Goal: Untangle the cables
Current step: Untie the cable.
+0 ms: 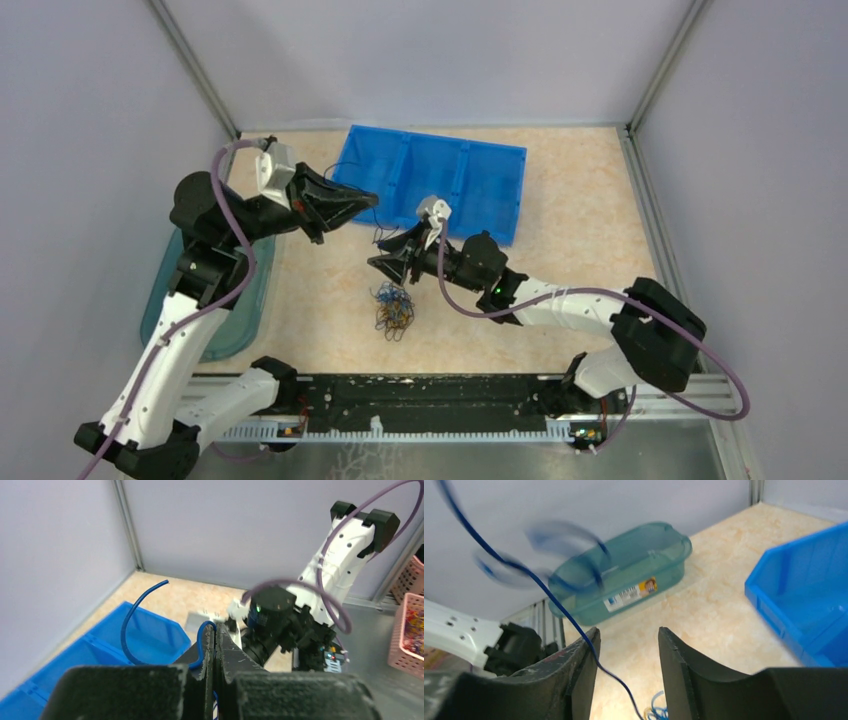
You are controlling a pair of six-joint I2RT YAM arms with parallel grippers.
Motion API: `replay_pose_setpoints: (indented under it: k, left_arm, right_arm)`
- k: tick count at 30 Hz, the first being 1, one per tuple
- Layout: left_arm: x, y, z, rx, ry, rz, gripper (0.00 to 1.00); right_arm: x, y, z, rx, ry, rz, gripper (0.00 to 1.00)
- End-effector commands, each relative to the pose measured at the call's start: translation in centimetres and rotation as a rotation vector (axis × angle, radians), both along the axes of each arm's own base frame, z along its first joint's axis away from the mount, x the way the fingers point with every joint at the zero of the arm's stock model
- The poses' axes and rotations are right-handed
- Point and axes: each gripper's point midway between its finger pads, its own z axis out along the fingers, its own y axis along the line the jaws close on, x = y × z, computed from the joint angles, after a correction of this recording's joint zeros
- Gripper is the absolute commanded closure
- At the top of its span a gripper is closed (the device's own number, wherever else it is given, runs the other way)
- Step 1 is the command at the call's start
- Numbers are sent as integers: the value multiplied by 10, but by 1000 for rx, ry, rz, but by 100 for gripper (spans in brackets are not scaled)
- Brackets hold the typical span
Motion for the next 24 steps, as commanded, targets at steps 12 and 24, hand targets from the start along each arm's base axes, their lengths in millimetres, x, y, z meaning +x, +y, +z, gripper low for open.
replay_pose_setpoints:
  k: [12,24]
  left_arm:
    - [-8,18,87,-83,-238,110,100]
    - [-9,37,147,-143,-422,236,100]
  right_arm:
    - [-11,0,-23,96,88,-23,99]
    - [-12,-18,-52,51,127,-81,100]
